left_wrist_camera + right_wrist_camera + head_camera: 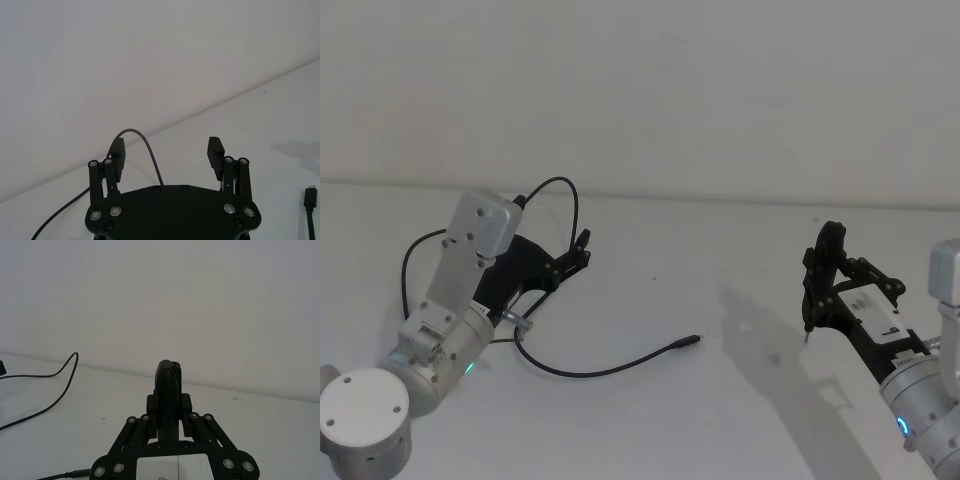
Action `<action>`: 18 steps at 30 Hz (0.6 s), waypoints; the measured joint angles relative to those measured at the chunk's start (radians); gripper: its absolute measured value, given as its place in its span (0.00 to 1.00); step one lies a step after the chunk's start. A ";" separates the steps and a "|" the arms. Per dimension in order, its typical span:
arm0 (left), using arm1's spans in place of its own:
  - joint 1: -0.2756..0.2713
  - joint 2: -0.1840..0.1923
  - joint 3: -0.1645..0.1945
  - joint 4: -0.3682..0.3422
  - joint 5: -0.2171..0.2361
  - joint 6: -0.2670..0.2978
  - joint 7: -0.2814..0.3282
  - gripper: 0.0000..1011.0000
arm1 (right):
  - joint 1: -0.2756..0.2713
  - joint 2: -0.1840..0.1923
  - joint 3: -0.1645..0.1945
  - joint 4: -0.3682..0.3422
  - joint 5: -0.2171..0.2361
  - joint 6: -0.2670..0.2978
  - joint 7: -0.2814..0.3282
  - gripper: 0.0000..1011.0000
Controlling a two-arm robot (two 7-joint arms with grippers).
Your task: Pick up the data cable with the one hand.
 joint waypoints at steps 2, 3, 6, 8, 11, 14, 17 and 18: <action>0.000 0.000 0.000 0.000 0.000 0.000 0.000 0.99 | 0.000 0.000 0.000 0.000 0.000 0.000 0.000 0.27; 0.000 0.000 0.000 0.000 0.000 0.000 0.000 0.99 | 0.000 0.000 0.000 0.000 0.000 0.000 0.000 0.27; 0.000 0.000 0.000 0.000 0.000 0.000 0.000 0.99 | 0.000 0.000 0.000 0.000 0.000 0.000 0.000 0.27; 0.000 0.000 0.000 0.000 0.000 0.000 0.000 0.99 | 0.000 0.000 0.000 0.000 0.000 0.000 0.000 0.27; 0.000 0.000 0.000 0.000 0.000 0.000 0.000 0.99 | 0.000 0.000 0.000 0.000 0.000 0.000 0.000 0.27; 0.000 0.000 0.000 0.000 0.000 0.001 0.000 0.99 | 0.000 0.000 0.000 0.000 0.000 0.000 0.000 0.27; 0.000 0.000 0.000 0.000 0.000 0.001 0.000 0.99 | 0.000 0.000 0.000 0.000 0.000 0.000 0.000 0.27; 0.000 0.000 0.000 0.000 0.000 0.001 0.000 0.99 | 0.000 0.000 0.000 0.000 0.000 0.000 0.000 0.27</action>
